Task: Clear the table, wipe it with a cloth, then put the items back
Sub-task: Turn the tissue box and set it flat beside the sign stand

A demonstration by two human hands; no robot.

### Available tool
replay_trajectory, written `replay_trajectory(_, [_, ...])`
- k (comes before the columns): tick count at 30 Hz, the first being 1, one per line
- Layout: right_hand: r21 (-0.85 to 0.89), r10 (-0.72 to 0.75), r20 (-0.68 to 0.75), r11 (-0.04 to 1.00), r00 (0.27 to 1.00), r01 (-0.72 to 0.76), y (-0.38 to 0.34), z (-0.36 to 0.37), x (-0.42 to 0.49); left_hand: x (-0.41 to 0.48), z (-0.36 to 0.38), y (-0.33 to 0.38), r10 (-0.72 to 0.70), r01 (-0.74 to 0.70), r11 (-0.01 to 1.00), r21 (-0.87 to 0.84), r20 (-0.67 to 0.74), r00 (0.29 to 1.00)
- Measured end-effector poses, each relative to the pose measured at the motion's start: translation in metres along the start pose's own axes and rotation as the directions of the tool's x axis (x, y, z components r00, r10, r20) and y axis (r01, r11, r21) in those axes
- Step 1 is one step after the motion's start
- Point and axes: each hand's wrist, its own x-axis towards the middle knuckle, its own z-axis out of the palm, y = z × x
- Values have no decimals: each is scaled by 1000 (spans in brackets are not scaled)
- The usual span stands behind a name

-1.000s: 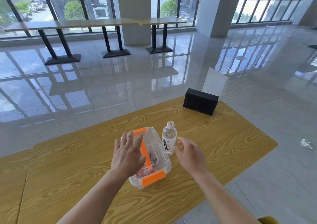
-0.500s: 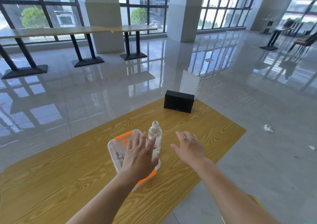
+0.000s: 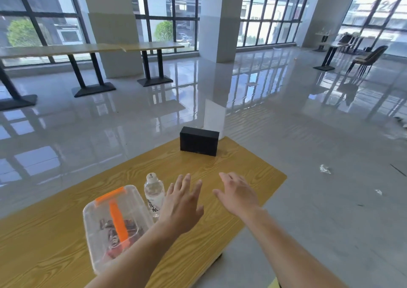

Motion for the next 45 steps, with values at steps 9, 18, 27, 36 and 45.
replay_trajectory(9, [6, -117, 42, 993, 992, 117, 92, -20, 71, 91, 17, 57, -143, 144, 990, 9, -31, 989])
replay_trajectory(18, [133, -163, 84, 980, 983, 151, 124, -4, 156, 157, 33, 47, -293, 292, 956, -29, -49, 955])
replay_trajectory(27, [206, -107, 227, 977, 968, 60, 124, 28, 254, 241, 51, -10, -408, 403, 909, -110, -36, 912])
replay_trajectory(36, [223, -101, 262, 974, 960, 42, 133, 53, 332, 309, 68, -43, -491, 491, 863, -118, 25, 871])
replay_trajectory(45, [283, -181, 388, 957, 904, 70, 158, 98, 410, 400, 90, -77, -688, 674, 686, -275, 58, 723])
